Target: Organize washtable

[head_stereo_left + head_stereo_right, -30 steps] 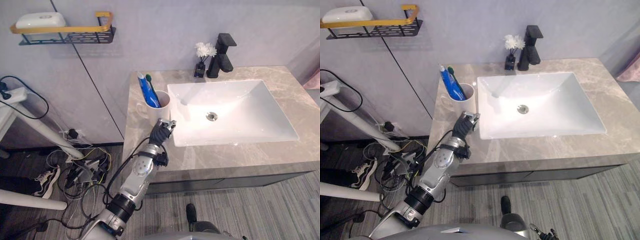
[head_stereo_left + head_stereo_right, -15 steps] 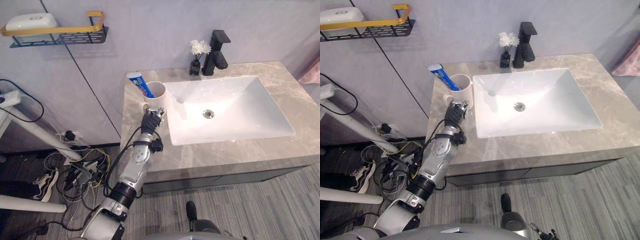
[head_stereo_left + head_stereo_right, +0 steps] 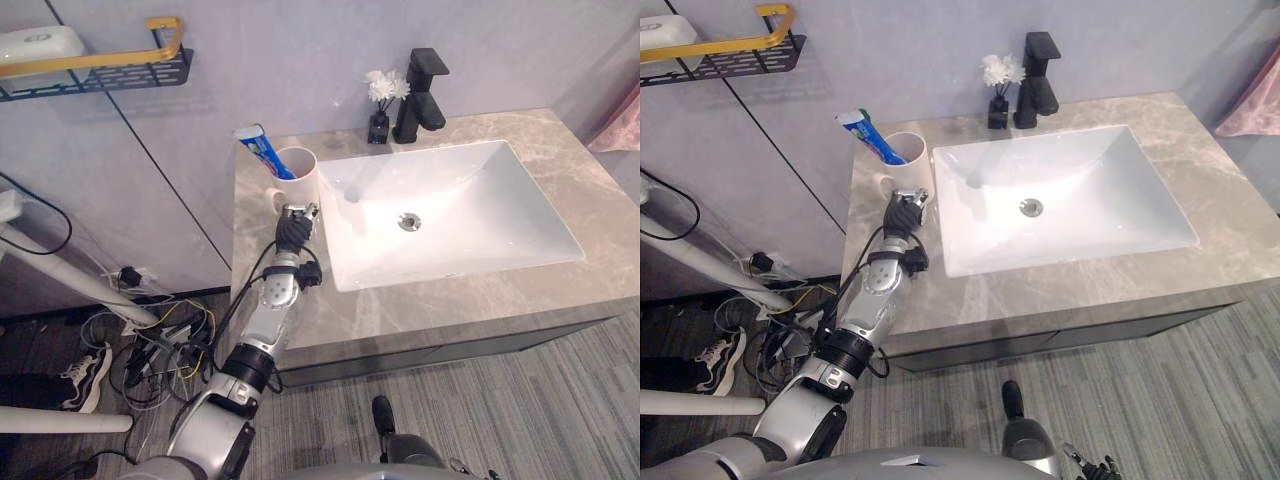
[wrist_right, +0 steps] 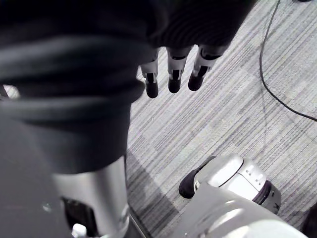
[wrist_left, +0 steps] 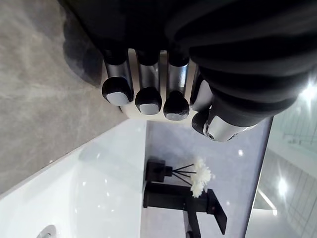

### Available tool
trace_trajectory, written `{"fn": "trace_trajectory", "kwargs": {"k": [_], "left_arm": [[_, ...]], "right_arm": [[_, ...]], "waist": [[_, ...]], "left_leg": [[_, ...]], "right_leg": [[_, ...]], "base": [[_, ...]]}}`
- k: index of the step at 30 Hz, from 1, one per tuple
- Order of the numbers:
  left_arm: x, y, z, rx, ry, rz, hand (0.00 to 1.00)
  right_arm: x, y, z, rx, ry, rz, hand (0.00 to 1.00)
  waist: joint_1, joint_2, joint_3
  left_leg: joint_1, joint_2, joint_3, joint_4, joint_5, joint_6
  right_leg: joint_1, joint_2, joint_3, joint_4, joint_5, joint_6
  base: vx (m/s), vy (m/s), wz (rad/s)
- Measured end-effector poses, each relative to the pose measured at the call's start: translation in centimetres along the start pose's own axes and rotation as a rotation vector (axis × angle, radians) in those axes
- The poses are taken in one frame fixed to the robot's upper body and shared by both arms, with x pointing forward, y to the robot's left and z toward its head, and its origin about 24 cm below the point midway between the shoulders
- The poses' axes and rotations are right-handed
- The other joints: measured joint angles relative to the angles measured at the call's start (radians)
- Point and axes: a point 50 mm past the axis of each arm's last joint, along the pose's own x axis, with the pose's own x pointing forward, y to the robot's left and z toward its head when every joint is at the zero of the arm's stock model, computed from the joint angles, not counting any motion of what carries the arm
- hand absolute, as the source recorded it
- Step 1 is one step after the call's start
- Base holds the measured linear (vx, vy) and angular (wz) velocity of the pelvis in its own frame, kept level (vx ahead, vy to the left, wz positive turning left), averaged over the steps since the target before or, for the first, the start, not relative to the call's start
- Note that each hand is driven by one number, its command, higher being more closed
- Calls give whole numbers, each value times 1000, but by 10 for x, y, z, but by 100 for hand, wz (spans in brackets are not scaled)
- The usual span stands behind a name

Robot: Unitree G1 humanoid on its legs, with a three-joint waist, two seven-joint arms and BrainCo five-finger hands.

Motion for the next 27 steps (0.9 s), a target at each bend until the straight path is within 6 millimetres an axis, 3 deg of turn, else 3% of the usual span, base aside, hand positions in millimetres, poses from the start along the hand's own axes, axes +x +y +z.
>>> {"fn": "trace_trajectory", "kwargs": {"k": [9,16,27], "left_arm": [[10,15,0,1,12,101,100],[19,34,6,-17,1,207,100],[28,55,20,-30,-41,304,100]], "right_arm": [[0,1,0,1,0,2,0],[0,1,0,4,-6,7,0],[-1,2,1,4,-12,31,0]], "waist": [[-2,-1,1],[-26,-1,5],[-28,4,24]], "left_leg": [[-1,0,23,3,0,0],[2,2,45,-1,-2,-4],[2,3,85,-2,-4,-7]], "right_leg": [[-13,5,20,0,5,-2],[-22,12,36,0,8,-3],[-44,27,75,0,18,-7]], "base": [[-21,-5,-7],[5,-1,-9],[8,-3,-11]]}}
